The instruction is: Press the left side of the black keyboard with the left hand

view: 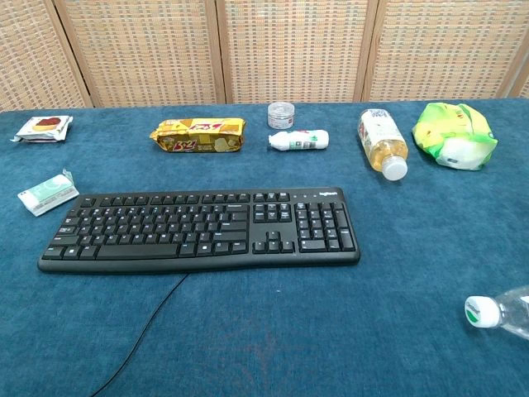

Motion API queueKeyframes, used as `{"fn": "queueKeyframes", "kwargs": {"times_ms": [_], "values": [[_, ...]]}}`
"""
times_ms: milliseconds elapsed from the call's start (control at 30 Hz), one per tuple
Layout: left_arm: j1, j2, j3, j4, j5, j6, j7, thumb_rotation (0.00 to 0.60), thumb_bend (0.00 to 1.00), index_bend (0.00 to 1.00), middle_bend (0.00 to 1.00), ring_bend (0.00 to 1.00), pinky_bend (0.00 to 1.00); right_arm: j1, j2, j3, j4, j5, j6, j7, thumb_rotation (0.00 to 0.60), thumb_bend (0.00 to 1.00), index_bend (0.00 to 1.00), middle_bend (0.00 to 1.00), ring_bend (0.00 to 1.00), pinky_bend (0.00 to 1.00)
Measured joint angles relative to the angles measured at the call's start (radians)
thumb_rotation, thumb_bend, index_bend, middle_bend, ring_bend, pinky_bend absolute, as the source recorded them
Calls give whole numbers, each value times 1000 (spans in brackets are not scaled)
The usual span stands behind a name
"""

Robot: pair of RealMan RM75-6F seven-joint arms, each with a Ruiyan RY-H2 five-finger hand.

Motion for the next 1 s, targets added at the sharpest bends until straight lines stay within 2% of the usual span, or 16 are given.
{"fn": "queueKeyframes", "kwargs": {"times_ms": [333, 367, 433, 467, 500, 533, 567, 700, 867, 1000], "values": [[-1, -3, 1, 4, -1, -6, 0, 600, 5, 0, 0, 0, 0, 2, 1, 1, -3, 0, -2, 1, 600, 0, 0, 0, 0, 0], [-2, -4, 1, 5, -2, -9, 0, 600, 15, 0, 11, 23, 27, 1, 1, 1, -3, 1, -2, 2, 600, 0, 0, 0, 0, 0], [-9, -9, -5, 7, -8, -16, 1, 600, 75, 0, 232, 278, 313, 1, 3, 2, -5, 4, -1, 7, 600, 0, 0, 0, 0, 0], [-15, -15, -10, 8, -12, -21, 0, 600, 143, 0, 427, 482, 528, 0, 5, 3, -5, 6, 1, 11, 600, 0, 0, 0, 0, 0], [-21, -21, -16, 9, -15, -28, -4, 600, 200, 0, 563, 608, 656, 0, 7, 4, -6, 8, 2, 15, 600, 0, 0, 0, 0, 0], [-32, -29, -21, 11, -19, -44, -14, 600, 293, 0, 692, 711, 744, -1, 8, 5, -6, 10, 2, 19, 600, 0, 0, 0, 0, 0], [-43, -35, -24, 14, -24, -60, -21, 600, 387, 0, 769, 773, 794, -1, 10, 6, -6, 13, 2, 23, 600, 0, 0, 0, 0, 0], [-92, -58, -39, 16, -60, -153, -29, 600, 647, 0, 905, 895, 893, 0, 15, 9, -6, 20, -1, 37, 600, 0, 0, 0, 0, 0], [-180, -53, -55, -20, -149, -349, -58, 600, 758, 0, 933, 935, 928, 3, 20, 11, -6, 27, -7, 50, 600, 0, 0, 0, 0, 0], [-265, -42, -77, -53, -277, -524, -75, 600, 781, 0, 933, 941, 932, 4, 22, 11, -5, 28, -11, 57, 600, 0, 0, 0, 0, 0]]}}
